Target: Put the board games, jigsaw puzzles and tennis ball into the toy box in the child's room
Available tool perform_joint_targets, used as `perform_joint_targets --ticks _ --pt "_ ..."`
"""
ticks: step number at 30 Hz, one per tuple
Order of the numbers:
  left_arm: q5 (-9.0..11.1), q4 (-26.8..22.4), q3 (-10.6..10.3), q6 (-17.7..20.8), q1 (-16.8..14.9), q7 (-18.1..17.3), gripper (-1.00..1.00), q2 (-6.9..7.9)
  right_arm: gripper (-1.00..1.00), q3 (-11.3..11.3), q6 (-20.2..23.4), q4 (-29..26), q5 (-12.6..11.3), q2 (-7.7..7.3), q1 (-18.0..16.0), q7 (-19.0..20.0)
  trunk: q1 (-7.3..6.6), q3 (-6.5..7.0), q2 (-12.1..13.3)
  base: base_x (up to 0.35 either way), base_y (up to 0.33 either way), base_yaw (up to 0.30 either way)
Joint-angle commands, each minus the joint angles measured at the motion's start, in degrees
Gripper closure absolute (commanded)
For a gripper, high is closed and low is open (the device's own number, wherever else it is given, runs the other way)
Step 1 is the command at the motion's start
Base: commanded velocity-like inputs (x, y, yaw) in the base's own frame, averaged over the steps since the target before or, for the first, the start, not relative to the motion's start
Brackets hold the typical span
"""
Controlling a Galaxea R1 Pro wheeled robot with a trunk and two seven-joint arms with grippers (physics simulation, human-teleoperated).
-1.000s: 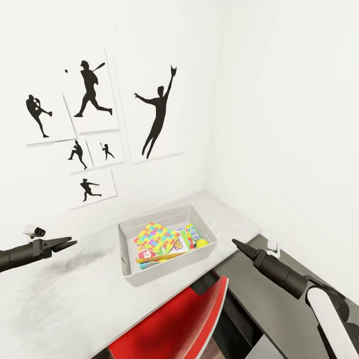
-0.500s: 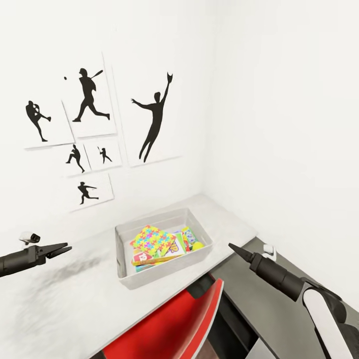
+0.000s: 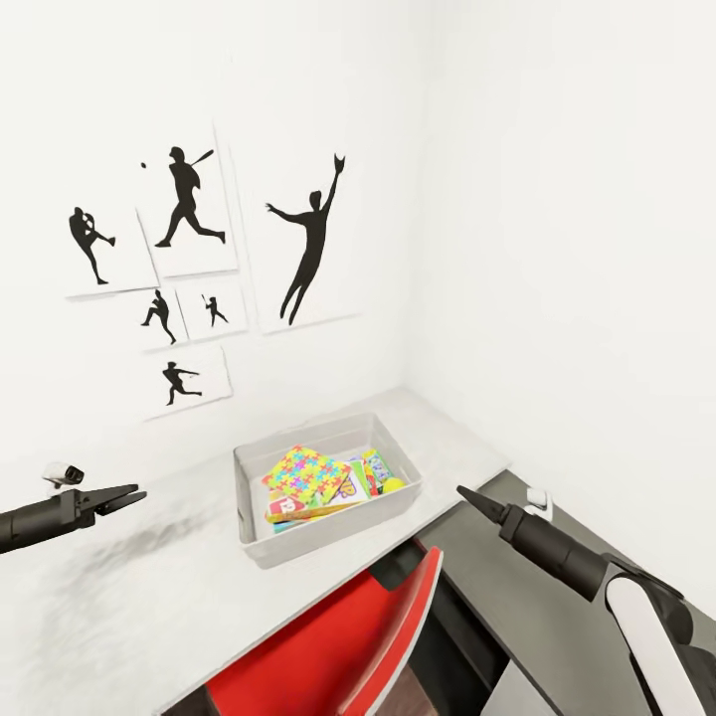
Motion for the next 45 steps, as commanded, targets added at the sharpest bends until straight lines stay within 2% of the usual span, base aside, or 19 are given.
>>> perform_joint_targets --ticks 1,14,25,33,45 --pt "0.5 -0.1 -0.49 0.6 -0.16 -0.17 -1.0 0.03 -1.0 -0.07 0.39 -0.02 -0.2 -0.01 -0.06 0.04 0.04 -0.14 -0.14 -0.02 0.0 0.0" --pt "0.5 -0.1 -0.5 0.56 -0.16 -0.19 -1.0 -0.08 -1.0 -0.11 0.31 -0.01 -0.22 0.37 -0.06 -0.06 0.04 0.05 -0.14 -0.02 0.0 -0.008" --pt "0.5 -0.1 -0.43 0.52 -0.16 -0.56 -1.0 0.0 -1.0 -0.09 0.31 -0.01 -0.25 0.46 -0.06 0.1 0.04 0.96 -0.14 -0.263 0.006 -0.061" --pt "0.5 -0.1 -0.42 0.52 -0.16 -0.69 -1.0 0.0 -1.0 -0.02 -0.12 -0.01 -0.23 0.44 -0.06 0.12 0.04 1.7 -0.14 -0.266 0.147 -0.007" --pt "0.51 -0.1 -0.48 0.43 -0.15 -0.7 -1.0 -0.03 -1.0 -0.01 -1.32 -0.01 -0.27 0.37 -0.06 0.12 0.04 2.84 -0.14 -0.048 0.046 0.0"
